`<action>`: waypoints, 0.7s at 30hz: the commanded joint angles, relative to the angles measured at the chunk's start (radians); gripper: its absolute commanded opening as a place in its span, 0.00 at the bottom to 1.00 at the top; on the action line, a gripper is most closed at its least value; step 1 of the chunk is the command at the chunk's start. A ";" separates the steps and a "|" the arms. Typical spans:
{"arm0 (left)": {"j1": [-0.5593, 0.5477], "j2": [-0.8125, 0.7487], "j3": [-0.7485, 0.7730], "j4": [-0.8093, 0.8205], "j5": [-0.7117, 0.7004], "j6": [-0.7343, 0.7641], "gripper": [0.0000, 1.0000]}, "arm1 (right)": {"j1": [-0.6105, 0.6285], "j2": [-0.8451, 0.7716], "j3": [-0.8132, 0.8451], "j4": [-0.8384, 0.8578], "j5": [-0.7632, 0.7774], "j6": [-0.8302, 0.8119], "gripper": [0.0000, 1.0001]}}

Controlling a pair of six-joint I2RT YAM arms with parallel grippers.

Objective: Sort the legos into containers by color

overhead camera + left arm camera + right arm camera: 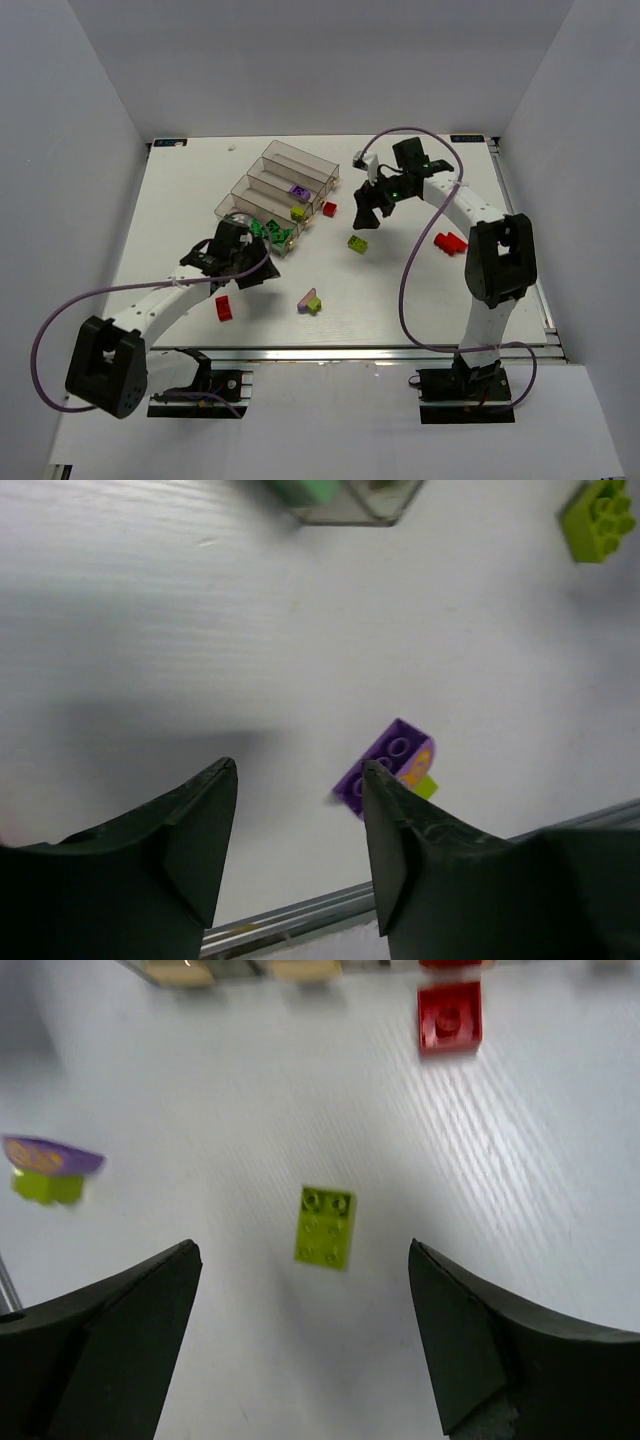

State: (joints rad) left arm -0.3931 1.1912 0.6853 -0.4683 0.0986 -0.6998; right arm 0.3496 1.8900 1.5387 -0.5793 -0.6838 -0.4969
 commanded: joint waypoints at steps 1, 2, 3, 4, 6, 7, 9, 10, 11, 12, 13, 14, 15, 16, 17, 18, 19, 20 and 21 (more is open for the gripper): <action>-0.038 0.031 0.045 0.123 0.062 0.029 0.64 | 0.015 -0.032 -0.052 -0.091 0.170 -0.078 0.89; -0.038 0.036 0.045 0.144 0.064 0.023 0.65 | 0.015 -0.037 -0.090 -0.074 0.214 -0.077 0.90; -0.038 0.045 0.046 0.154 0.064 0.020 0.67 | 0.017 -0.035 -0.097 -0.064 0.225 -0.077 0.89; -0.038 0.048 0.049 0.161 0.064 0.019 0.68 | 0.017 -0.031 -0.100 -0.053 0.234 -0.074 0.89; -0.038 0.054 0.053 0.189 0.062 0.011 0.70 | 0.029 -0.014 -0.098 -0.044 0.245 -0.069 0.89; -0.038 0.057 0.053 0.198 0.064 0.008 0.71 | 0.037 -0.006 -0.098 -0.034 0.257 -0.065 0.89; -0.038 0.067 0.054 0.212 0.066 0.003 0.71 | 0.069 0.027 -0.095 -0.007 0.329 -0.043 0.89; -0.038 0.074 0.054 0.215 0.062 0.000 0.71 | 0.077 0.037 -0.091 -0.005 0.340 -0.039 0.89; -0.038 0.079 0.056 0.211 0.061 -0.003 0.71 | 0.081 0.049 -0.089 0.008 0.342 -0.020 0.87; -0.038 0.079 0.057 0.208 0.056 -0.004 0.71 | 0.092 0.052 -0.095 0.021 0.340 -0.014 0.86; -0.038 0.077 0.056 0.204 0.053 -0.007 0.71 | 0.098 0.054 -0.100 0.033 0.348 -0.011 0.85; -0.038 0.068 0.054 0.200 0.038 -0.012 0.71 | 0.106 0.057 -0.104 0.044 0.354 -0.008 0.84; -0.038 0.059 0.051 0.198 0.030 -0.015 0.71 | 0.118 0.061 -0.109 0.056 0.357 0.000 0.84; -0.038 0.051 0.040 0.197 0.026 -0.018 0.71 | 0.123 0.066 -0.111 0.056 0.362 0.006 0.82; -0.038 0.033 0.036 0.198 0.018 -0.023 0.71 | 0.129 0.076 -0.114 0.056 0.368 0.011 0.82; -0.038 0.024 0.030 0.198 0.015 -0.024 0.71 | 0.141 0.080 -0.120 0.064 0.369 0.014 0.81; -0.038 0.015 0.025 0.195 0.013 -0.027 0.71 | 0.146 0.081 -0.126 0.071 0.380 0.018 0.80; -0.038 0.001 0.016 0.189 0.007 -0.029 0.71 | 0.152 0.083 -0.132 0.078 0.388 0.023 0.79; -0.038 -0.007 0.013 0.186 0.006 -0.030 0.71 | 0.161 0.084 -0.137 0.094 0.401 0.027 0.78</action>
State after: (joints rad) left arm -0.4290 1.2423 0.7067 -0.2905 0.1280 -0.7189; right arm 0.4938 1.9690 1.4170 -0.5365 -0.3229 -0.4965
